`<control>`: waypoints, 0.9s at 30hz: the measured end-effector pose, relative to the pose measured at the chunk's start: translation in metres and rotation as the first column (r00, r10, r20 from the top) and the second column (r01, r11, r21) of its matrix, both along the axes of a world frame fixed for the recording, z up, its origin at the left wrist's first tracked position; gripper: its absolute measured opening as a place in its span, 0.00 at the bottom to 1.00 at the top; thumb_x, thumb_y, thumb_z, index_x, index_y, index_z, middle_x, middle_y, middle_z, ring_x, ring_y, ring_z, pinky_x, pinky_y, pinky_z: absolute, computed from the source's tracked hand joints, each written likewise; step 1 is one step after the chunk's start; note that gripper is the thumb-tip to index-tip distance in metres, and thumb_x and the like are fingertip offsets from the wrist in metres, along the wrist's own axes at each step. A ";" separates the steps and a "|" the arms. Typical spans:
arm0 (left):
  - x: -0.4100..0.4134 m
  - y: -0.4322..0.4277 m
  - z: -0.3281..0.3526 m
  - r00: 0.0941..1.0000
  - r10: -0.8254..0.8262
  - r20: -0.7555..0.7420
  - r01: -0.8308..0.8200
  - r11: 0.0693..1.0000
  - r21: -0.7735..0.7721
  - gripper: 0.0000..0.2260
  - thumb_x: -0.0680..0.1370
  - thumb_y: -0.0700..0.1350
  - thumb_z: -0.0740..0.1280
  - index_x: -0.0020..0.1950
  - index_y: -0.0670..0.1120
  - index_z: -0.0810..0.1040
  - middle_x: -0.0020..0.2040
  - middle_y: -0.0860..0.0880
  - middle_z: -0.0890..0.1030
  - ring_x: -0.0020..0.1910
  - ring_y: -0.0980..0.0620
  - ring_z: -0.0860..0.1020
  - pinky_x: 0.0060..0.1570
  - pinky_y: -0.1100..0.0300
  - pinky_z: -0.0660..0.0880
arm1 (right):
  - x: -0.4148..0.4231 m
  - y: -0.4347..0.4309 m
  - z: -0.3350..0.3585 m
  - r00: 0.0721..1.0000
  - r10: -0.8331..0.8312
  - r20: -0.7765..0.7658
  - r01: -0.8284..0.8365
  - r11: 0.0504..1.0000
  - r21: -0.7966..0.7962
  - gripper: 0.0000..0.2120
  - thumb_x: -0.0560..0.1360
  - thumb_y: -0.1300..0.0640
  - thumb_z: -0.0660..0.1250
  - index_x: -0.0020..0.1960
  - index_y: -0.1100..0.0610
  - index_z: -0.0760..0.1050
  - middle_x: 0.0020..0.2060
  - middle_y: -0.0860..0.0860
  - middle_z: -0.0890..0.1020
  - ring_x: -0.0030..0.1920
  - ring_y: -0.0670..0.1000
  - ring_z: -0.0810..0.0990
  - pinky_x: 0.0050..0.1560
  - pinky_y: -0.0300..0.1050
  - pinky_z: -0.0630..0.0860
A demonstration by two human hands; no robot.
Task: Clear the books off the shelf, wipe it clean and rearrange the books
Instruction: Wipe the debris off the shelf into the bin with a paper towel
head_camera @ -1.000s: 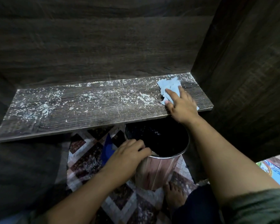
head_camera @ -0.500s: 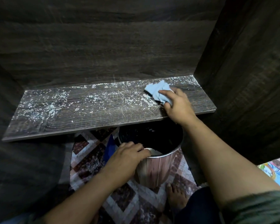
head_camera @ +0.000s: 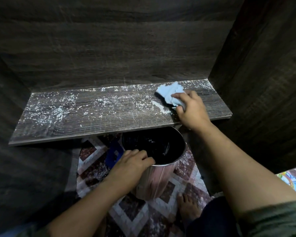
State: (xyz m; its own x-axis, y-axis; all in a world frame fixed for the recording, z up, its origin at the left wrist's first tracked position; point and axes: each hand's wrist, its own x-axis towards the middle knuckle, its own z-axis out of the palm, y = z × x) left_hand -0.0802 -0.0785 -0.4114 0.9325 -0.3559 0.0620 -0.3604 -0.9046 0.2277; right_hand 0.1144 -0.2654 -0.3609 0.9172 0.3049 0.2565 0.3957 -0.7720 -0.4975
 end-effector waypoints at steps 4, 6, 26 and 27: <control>-0.001 0.002 -0.004 1.000 0.003 -0.003 -0.003 1.000 -0.003 0.17 0.65 0.40 0.71 0.51 0.54 0.77 0.41 0.54 0.73 0.40 0.52 0.73 0.41 0.60 0.69 | 0.002 0.000 -0.006 0.995 -0.045 -0.094 0.027 0.981 -0.192 0.25 0.78 0.52 0.61 0.74 0.44 0.63 0.74 0.57 0.60 0.70 0.61 0.62 0.71 0.55 0.61; -0.003 0.001 -0.004 1.000 -0.002 0.001 0.002 1.000 -0.008 0.17 0.65 0.40 0.68 0.51 0.54 0.77 0.41 0.53 0.73 0.40 0.52 0.74 0.40 0.58 0.72 | -0.004 0.005 -0.012 0.995 -0.031 -0.092 0.002 0.955 -0.298 0.25 0.79 0.50 0.59 0.75 0.43 0.61 0.75 0.58 0.58 0.70 0.61 0.61 0.70 0.55 0.60; -0.010 0.020 0.006 0.999 0.030 0.043 -0.027 0.997 -0.077 0.20 0.64 0.35 0.73 0.53 0.51 0.79 0.41 0.52 0.72 0.40 0.50 0.74 0.40 0.59 0.72 | 0.020 0.048 -0.006 0.987 0.095 -0.130 -0.131 0.942 -0.308 0.26 0.77 0.56 0.60 0.74 0.43 0.63 0.76 0.55 0.58 0.71 0.61 0.61 0.72 0.53 0.60; -0.010 0.021 0.006 0.999 0.030 0.042 -0.027 0.996 -0.081 0.20 0.65 0.35 0.73 0.53 0.51 0.79 0.42 0.52 0.72 0.41 0.50 0.74 0.41 0.58 0.73 | 0.019 0.051 -0.009 0.988 0.083 -0.131 -0.121 0.940 -0.318 0.26 0.78 0.56 0.59 0.74 0.42 0.62 0.76 0.55 0.58 0.71 0.61 0.61 0.72 0.53 0.59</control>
State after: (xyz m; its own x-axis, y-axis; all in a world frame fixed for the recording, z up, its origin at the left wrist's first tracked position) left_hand -0.0902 -0.0575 -0.4052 0.9381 -0.3213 0.1296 -0.3456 -0.8940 0.2852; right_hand 0.1338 -0.2146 -0.3703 0.8942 0.4470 0.0239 0.4360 -0.8574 -0.2735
